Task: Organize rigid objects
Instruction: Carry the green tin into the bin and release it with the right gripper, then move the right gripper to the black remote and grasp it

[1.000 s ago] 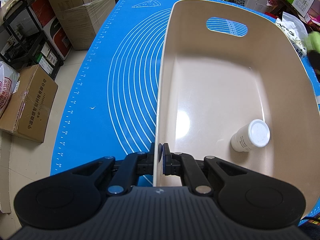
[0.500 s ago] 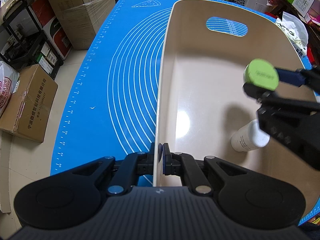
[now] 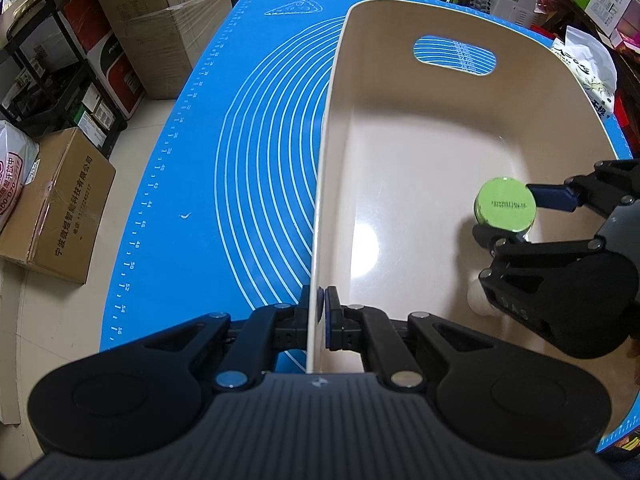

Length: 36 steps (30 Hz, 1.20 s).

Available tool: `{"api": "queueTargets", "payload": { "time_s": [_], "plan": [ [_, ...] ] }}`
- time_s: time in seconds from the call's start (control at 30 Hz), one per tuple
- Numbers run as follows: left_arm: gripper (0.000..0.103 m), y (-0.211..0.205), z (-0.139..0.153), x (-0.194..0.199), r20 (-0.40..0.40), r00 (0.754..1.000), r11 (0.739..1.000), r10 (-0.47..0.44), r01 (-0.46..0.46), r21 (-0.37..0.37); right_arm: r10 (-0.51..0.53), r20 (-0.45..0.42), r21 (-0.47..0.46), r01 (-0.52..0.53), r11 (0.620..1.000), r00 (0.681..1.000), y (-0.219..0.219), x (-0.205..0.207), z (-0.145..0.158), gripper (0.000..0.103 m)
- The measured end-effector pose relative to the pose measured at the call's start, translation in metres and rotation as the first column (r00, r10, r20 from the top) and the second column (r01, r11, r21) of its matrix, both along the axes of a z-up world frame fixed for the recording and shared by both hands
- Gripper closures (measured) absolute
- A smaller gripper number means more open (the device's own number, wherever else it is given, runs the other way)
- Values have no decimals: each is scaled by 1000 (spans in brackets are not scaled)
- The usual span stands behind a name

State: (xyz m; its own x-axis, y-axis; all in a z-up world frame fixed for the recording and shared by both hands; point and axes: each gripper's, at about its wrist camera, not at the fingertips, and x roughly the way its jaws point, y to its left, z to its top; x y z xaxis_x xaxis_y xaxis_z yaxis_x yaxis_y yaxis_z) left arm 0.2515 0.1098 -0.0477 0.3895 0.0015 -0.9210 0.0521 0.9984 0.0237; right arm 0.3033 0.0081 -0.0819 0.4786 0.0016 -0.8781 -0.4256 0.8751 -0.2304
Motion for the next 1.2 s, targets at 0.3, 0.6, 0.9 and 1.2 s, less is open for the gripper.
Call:
{"api": "queueTargets", "payload": {
  "time_s": [0.3,0.6,0.9,1.2],
  "plan": [
    [97,0,1,0,-2,1000,1000,-1,1,0,-21,-20,8,21,1000,1000,0,0,1,38],
    [97,-1,2,1,-3,1000,1000,-1,1,0,-40,95,91,31,995,995,-16,-13,33,21],
    [97,0,1,2,-4,1000,1000,0,0,-4,-180,233,219,129,967,956,-82,-40,81,15],
    [97,0,1,2,-4,1000,1000,0,0,-4,-359,294,273,282,920,886,-153,-73,91,8]
  ]
}}
